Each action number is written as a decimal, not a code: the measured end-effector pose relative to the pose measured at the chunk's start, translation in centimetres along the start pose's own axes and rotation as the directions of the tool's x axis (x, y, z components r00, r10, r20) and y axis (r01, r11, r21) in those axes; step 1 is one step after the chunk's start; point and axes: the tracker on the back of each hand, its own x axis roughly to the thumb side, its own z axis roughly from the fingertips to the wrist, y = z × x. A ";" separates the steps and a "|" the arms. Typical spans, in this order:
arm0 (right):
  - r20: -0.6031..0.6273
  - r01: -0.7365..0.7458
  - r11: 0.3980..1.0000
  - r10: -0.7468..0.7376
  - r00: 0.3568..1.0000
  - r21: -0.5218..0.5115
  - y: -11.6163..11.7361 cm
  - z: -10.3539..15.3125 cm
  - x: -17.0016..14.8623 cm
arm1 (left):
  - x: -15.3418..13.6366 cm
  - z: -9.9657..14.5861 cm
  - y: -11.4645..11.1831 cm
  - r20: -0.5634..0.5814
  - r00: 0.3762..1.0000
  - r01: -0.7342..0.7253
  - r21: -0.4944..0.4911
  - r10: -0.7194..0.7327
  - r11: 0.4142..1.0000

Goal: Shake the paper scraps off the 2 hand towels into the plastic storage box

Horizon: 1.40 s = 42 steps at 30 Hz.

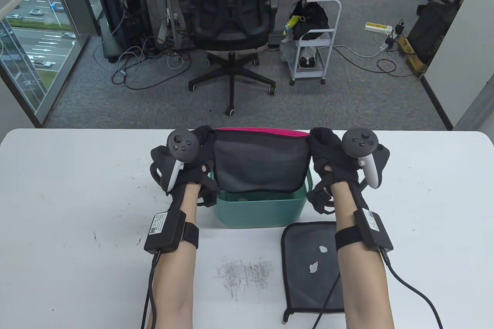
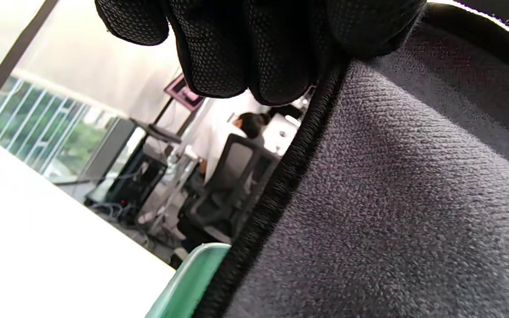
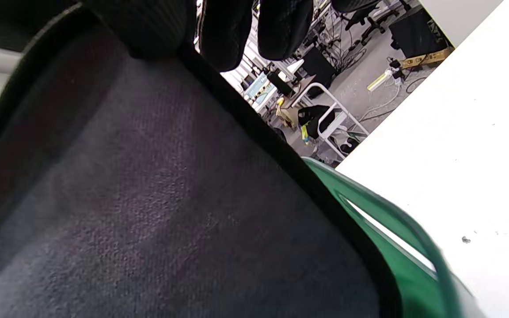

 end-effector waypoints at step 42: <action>0.516 -0.136 0.957 -0.016 0.856 0.256 7.3 17.0 5.0 | -11.5 15.2 14.0 0.189 0.979 0.074 0.004 -0.073 0.997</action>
